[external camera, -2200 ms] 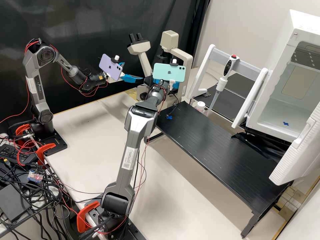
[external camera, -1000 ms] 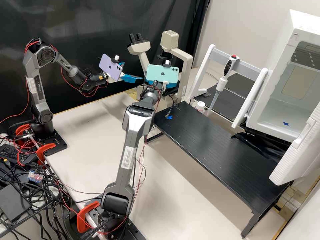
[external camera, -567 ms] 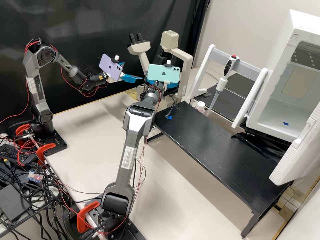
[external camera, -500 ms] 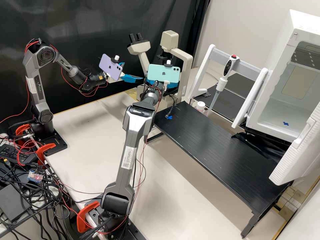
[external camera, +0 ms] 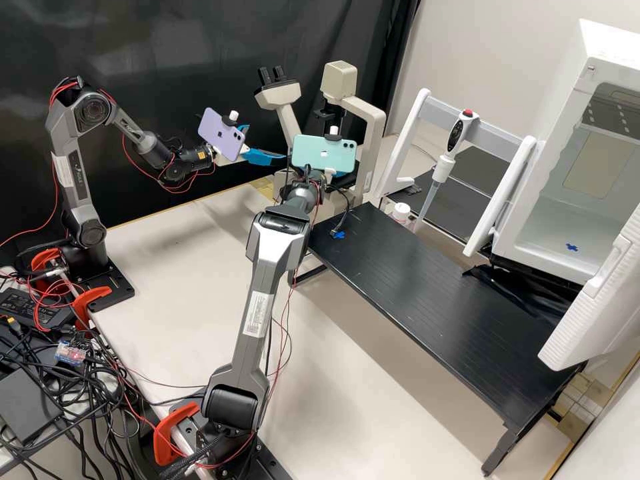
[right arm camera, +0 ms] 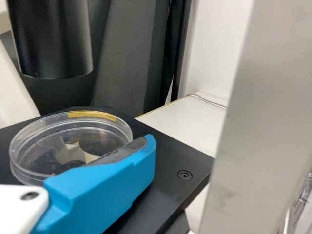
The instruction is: Move the petri dish to the bench
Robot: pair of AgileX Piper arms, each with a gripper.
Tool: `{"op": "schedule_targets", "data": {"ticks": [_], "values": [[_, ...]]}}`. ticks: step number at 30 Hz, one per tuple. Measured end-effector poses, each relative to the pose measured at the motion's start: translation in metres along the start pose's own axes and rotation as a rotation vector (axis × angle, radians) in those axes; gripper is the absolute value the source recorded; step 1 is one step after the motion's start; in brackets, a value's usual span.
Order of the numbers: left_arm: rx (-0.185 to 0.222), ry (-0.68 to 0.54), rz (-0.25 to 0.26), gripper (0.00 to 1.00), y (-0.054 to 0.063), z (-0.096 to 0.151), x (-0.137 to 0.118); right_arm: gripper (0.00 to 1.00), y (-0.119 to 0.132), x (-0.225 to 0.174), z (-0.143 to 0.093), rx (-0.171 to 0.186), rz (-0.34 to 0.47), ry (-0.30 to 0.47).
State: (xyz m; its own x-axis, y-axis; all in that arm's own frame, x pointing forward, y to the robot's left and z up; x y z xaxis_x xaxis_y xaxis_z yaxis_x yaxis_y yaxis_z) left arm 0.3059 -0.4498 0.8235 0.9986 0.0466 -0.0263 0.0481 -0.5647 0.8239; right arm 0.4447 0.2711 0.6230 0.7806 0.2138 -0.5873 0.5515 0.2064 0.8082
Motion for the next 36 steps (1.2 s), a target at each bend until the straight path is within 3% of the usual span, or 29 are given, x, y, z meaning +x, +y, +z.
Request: {"op": "schedule_targets", "data": {"ticks": [36], "values": [[0.000,0.000,0.000,1.00,0.000,0.000,0.000,0.00,-0.007,-0.006,0.010,0.021,-0.022,0.027]]}}
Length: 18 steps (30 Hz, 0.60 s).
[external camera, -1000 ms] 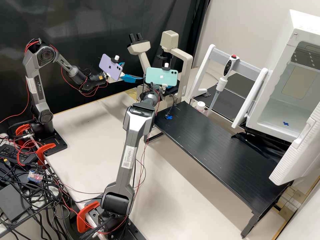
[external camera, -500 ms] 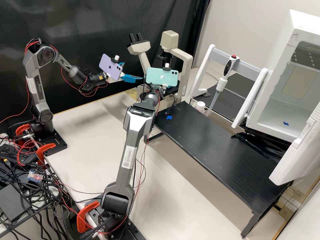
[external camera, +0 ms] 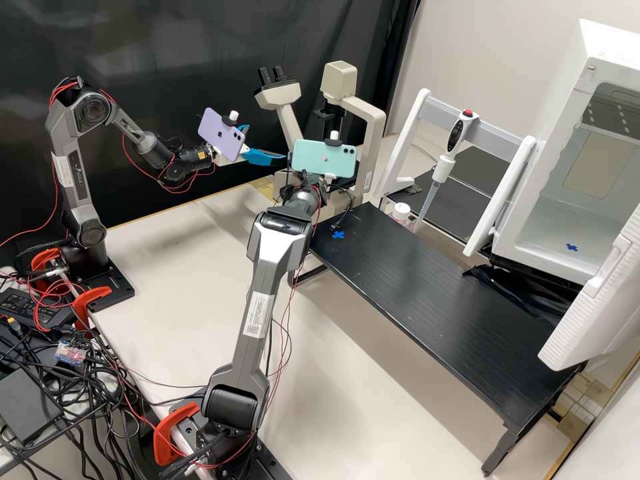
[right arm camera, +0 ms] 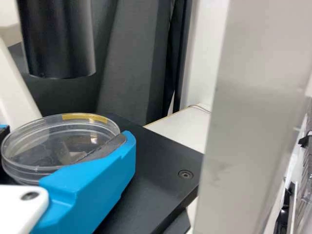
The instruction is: Move the petri dish to the bench
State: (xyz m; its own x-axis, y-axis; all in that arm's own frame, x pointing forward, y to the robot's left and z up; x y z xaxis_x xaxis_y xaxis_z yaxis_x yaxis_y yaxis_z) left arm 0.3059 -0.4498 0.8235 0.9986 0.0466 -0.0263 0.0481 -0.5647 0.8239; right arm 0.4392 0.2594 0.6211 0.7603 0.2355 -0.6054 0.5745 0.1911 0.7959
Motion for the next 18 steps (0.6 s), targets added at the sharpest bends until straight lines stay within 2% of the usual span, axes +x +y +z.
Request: {"op": "schedule_targets", "data": {"ticks": [3,4,5,7,9,11,14,17,18], "values": [[0.000,0.000,0.000,1.00,0.000,0.000,0.000,0.00,0.000,-0.009,0.001,-0.017,0.004,-0.006],[0.000,0.000,0.000,1.00,0.000,0.000,0.000,0.00,0.000,-0.012,0.001,-0.004,0.011,-0.012],[0.000,0.000,0.000,1.00,0.000,0.000,0.000,0.00,0.001,-0.016,0.000,-0.018,0.017,-0.011],[0.000,0.000,0.000,1.00,0.000,0.000,0.000,0.00,0.003,-0.023,-0.001,-0.009,0.035,-0.011],[0.000,0.000,0.000,1.00,0.000,0.000,0.000,0.00,0.005,-0.036,-0.001,-0.024,0.066,-0.008],[0.000,0.000,0.000,1.00,0.000,0.000,0.000,0.00,0.008,-0.050,-0.004,-0.020,0.100,-0.005],[0.000,0.000,0.000,1.00,0.000,0.000,0.000,0.00,0.007,-0.074,-0.005,-0.058,0.126,-0.018],[0.000,0.000,0.000,1.00,0.000,0.000,0.000,0.00,0.007,-0.096,-0.005,-0.118,0.144,-0.021],[0.000,0.000,0.000,1.00,0.000,0.000,0.000,0.00,0.004,-0.102,-0.003,-0.121,0.146,-0.027]]}}
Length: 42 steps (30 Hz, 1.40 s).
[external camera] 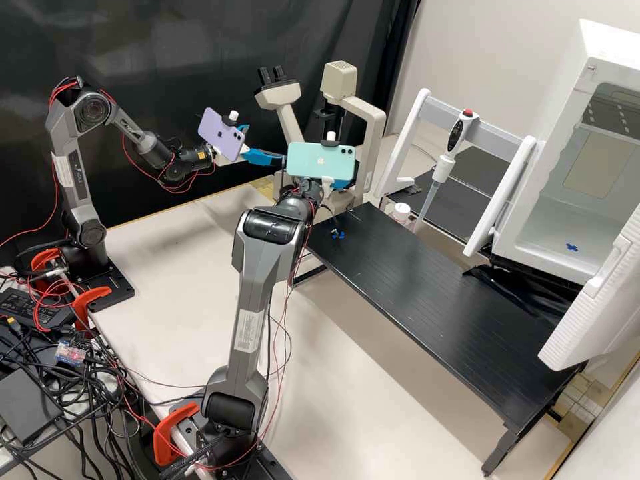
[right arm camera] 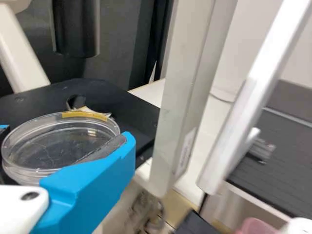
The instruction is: Move the petri dish to the bench
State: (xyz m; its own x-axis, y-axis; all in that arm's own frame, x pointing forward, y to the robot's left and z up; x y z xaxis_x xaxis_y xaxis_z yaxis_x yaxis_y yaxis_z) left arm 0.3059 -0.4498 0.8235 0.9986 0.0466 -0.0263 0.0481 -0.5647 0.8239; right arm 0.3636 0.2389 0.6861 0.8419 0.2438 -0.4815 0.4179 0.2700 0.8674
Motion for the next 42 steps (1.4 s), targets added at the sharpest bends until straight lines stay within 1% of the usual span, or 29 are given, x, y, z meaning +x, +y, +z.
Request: {"op": "schedule_targets", "data": {"ticks": [1,3,7,12,18,19,20,21,23,32,34,35,42], "values": [[0.000,0.000,0.000,1.00,0.000,0.000,0.000,0.00,0.001,-0.007,0.001,-0.002,0.016,0.003],[0.000,0.000,0.000,1.00,0.000,0.000,0.000,0.00,-0.002,-0.017,0.005,0.006,0.026,-0.003],[0.000,0.000,0.000,1.00,0.000,0.000,0.000,0.00,-0.007,-0.039,0.016,0.009,0.042,-0.016],[0.000,0.000,0.000,1.00,0.000,0.000,0.000,0.00,-0.009,-0.065,0.037,0.047,0.064,-0.040],[0.000,0.000,0.000,1.00,0.000,0.000,0.000,0.00,-0.015,-0.094,0.067,0.114,0.073,-0.086],[0.000,0.000,0.000,1.00,0.000,0.000,0.000,0.00,-0.015,-0.097,0.069,0.115,0.075,-0.088],[0.000,0.000,0.000,1.00,0.000,0.000,0.000,0.00,-0.017,-0.103,0.074,0.125,0.086,-0.086],[0.000,0.000,0.000,1.00,0.000,0.000,0.000,0.00,-0.018,-0.106,0.075,0.124,0.091,-0.083],[0.000,0.000,0.000,1.00,0.000,0.000,0.000,0.00,-0.022,-0.116,0.080,0.139,0.101,-0.080],[0.000,0.000,0.000,1.00,0.000,0.000,0.000,0.00,-0.035,-0.137,0.090,0.136,0.133,-0.071],[0.000,0.000,0.000,1.00,0.000,0.000,0.000,0.00,-0.036,-0.142,0.093,0.147,0.138,-0.077],[0.000,0.000,0.000,1.00,0.000,0.000,0.000,0.00,-0.035,-0.144,0.094,0.148,0.143,-0.076],[0.000,0.000,0.000,1.00,0.000,0.000,0.000,0.00,-0.039,-0.154,0.098,0.137,0.148,-0.073]]}}
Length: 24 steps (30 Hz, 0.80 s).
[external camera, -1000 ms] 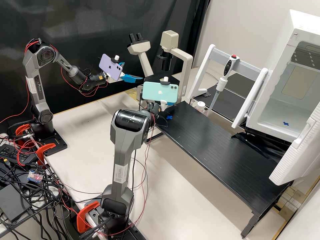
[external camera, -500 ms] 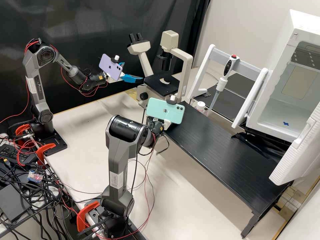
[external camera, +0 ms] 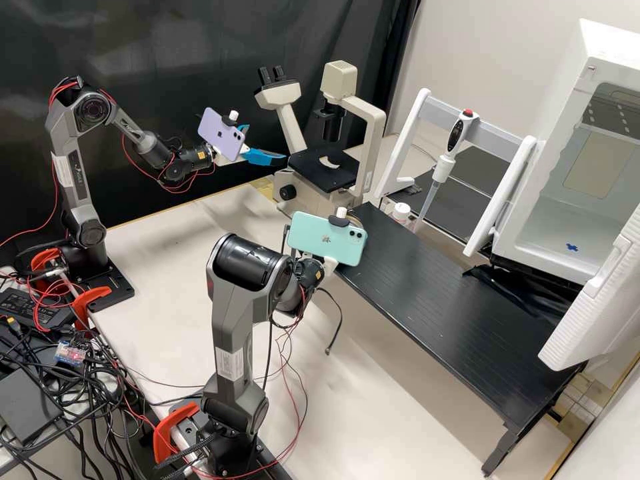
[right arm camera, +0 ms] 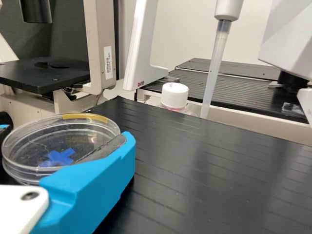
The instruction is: Move the petri dish to the bench
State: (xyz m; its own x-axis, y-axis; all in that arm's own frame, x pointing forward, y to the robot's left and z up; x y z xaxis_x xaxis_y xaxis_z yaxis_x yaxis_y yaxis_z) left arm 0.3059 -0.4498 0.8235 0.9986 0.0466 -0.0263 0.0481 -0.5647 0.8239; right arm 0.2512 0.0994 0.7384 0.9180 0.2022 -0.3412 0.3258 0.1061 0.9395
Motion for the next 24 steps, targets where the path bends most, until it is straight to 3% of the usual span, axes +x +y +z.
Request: {"op": "schedule_targets", "data": {"ticks": [2,3,20,24], "values": [[0.000,0.000,0.000,1.00,0.000,0.000,0.000,0.00,0.001,-0.001,0.001,-0.005,0.002,0.001],[0.000,0.000,0.000,1.00,0.000,0.000,0.000,1.00,0.001,-0.002,0.001,-0.006,0.001,0.002],[0.000,0.000,0.000,1.00,0.000,0.000,0.000,1.00,0.006,-0.008,-0.003,-0.033,0.020,0.022],[0.000,0.000,0.000,1.00,0.000,0.000,0.000,1.00,0.010,-0.024,-0.002,-0.062,0.043,0.055]]}}
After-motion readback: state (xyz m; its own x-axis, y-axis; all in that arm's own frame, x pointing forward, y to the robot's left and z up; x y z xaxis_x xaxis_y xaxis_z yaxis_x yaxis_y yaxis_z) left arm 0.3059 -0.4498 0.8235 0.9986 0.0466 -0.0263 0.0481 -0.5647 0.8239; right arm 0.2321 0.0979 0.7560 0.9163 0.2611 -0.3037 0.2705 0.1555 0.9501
